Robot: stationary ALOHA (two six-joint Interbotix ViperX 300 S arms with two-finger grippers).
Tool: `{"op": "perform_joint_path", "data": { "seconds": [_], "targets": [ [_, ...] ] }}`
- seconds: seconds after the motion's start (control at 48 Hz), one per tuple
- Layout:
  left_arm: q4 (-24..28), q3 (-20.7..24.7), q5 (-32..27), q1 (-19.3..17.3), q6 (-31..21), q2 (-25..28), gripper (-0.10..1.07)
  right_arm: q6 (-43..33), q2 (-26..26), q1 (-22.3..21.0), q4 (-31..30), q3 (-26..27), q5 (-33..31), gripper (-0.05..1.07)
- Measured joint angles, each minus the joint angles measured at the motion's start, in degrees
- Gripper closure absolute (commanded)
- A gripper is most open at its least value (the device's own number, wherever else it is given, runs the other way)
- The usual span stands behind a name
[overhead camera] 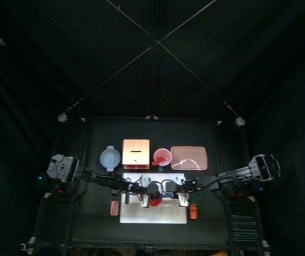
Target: Cut dough in half
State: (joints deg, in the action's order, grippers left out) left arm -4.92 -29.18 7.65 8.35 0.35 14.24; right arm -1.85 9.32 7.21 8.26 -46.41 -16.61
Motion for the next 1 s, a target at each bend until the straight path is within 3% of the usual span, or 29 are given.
{"op": "perform_joint_path", "data": {
  "seconds": [0.479, 0.75, 1.0],
  "targets": [
    [1.4, -1.8, -5.7, 0.0, -0.1, -3.8, 0.42, 0.1, -3.3, -0.3, -0.4, 2.1, 5.1, 0.77],
    [1.3, -4.9, -4.9, -0.1, -0.3, -6.2, 0.42, 0.3, -4.3, -0.8, -0.4, 2.7, 7.8, 0.77],
    [1.4, -7.6, -0.2, -0.1, -0.3, -7.1, 0.42, 0.3, -4.9, -0.9, -0.4, 2.8, 9.2, 0.77]
  ]
}}
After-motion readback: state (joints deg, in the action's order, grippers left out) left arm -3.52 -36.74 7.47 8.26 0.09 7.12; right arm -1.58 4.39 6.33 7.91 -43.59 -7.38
